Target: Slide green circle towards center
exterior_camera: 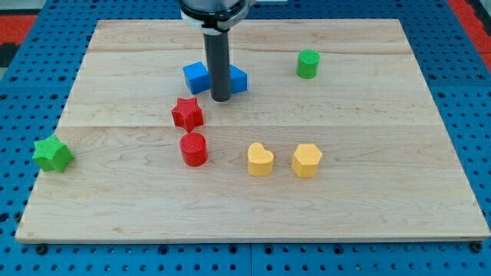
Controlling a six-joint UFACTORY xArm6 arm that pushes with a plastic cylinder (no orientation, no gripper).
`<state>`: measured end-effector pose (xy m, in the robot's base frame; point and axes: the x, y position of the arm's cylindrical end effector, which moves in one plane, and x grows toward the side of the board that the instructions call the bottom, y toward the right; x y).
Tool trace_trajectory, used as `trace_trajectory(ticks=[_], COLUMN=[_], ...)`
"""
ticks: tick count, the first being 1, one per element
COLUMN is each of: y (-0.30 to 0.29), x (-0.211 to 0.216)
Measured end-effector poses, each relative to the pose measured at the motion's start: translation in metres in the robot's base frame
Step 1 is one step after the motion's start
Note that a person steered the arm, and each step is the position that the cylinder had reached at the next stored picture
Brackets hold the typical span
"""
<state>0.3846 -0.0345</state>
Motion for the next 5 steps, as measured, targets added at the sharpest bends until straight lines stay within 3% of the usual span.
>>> trace_trajectory(ticks=[4,5], y=[0.079,0.172], x=[-0.01,-0.004])
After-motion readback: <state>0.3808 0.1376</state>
